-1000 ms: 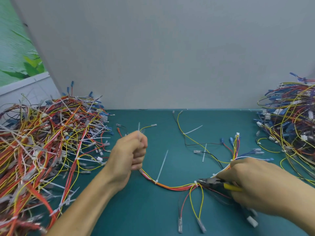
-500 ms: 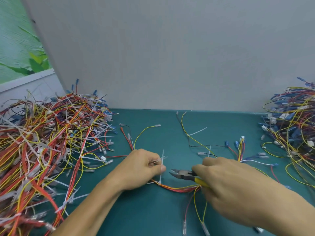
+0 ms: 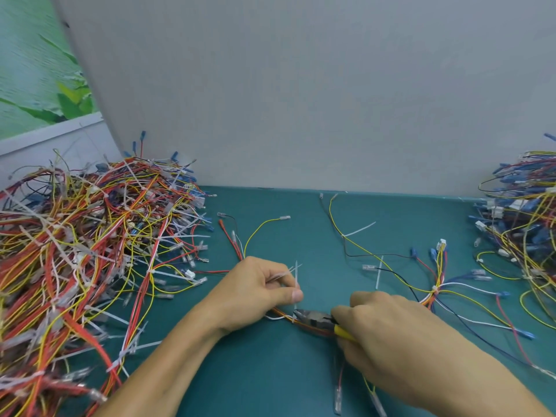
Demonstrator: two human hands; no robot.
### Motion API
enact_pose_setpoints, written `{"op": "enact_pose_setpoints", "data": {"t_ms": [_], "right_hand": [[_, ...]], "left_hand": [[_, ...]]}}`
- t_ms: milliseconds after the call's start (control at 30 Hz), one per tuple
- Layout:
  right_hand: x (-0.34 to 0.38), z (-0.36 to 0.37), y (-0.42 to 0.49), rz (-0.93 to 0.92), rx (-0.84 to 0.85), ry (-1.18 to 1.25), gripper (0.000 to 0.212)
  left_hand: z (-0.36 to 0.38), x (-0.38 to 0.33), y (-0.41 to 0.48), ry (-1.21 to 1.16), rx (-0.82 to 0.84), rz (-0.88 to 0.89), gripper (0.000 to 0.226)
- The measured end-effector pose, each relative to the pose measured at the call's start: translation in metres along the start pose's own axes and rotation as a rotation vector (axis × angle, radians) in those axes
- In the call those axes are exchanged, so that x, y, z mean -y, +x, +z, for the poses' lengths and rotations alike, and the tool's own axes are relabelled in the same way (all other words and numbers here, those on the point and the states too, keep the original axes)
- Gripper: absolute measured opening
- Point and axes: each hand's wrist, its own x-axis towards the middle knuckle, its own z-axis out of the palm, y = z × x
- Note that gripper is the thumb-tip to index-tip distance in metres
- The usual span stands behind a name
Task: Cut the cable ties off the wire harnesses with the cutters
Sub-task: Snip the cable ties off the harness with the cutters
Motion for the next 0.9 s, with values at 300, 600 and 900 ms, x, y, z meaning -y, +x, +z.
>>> {"op": "enact_pose_setpoints", "data": {"t_ms": [300,600,900], "right_hand": [[-0.003,0.004,-0.001,0.012,0.018,0.057,0.021],[-0.003,0.008,0.001,0.01,-0.004,0.05,0.021],[0.005,0.016,0.008,0.007,0.008,-0.035,0.01]], "left_hand": [[0.002,0.003,0.0,-0.03,-0.041,0.018,0.02],[0.004,0.005,0.0,-0.034,-0.087,0.052,0.017],[0.011,0.007,-0.001,0.029,-0.133,0.077,0.019]]}}
